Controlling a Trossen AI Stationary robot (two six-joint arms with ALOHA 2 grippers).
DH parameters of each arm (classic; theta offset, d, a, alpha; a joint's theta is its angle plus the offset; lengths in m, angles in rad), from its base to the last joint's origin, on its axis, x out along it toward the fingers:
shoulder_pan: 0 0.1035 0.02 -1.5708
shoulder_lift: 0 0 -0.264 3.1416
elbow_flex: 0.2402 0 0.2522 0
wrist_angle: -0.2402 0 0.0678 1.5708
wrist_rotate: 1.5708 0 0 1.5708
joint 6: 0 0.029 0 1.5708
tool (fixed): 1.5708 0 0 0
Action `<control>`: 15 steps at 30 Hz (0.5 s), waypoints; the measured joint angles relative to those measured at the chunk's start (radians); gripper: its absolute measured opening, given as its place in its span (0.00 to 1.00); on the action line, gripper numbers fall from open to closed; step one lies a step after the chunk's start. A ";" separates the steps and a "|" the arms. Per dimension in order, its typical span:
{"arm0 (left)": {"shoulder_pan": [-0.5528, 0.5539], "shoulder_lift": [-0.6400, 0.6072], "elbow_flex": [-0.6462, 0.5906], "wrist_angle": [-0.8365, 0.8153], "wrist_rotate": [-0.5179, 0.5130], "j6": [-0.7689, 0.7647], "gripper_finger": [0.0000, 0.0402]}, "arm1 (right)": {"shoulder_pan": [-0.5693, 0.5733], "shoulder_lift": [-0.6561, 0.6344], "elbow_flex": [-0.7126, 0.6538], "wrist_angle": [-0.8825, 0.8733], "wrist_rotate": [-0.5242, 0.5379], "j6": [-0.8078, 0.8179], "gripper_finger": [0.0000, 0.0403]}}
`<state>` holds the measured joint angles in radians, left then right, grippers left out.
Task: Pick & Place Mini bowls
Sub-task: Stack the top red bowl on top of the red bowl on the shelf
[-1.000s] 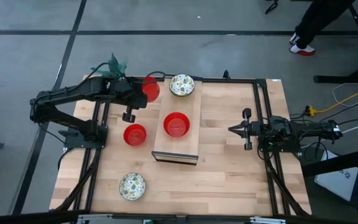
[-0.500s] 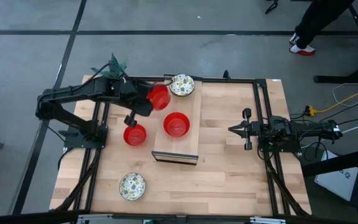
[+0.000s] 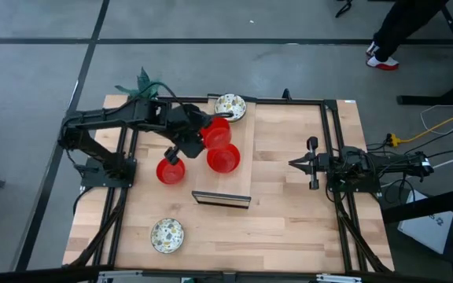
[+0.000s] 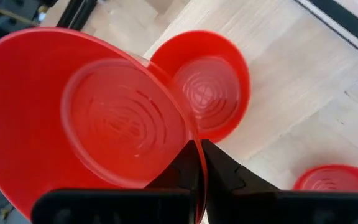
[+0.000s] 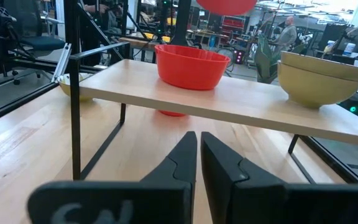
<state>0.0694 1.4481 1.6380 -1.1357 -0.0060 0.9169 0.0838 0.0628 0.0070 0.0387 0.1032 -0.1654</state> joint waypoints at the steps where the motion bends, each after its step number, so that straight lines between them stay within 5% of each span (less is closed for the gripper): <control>1: -0.003 0.012 0.010 -0.006 0.007 0.010 0.01 | 0.000 0.000 0.000 0.000 0.000 0.000 0.06; 15: -0.030 0.135 0.106 -0.091 0.019 0.147 0.01 | 0.000 0.000 0.000 0.000 0.000 0.000 0.06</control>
<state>0.0399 1.5836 1.7439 -1.2271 0.0128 1.0639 0.0839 0.0628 0.0069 0.0388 0.1033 -0.1654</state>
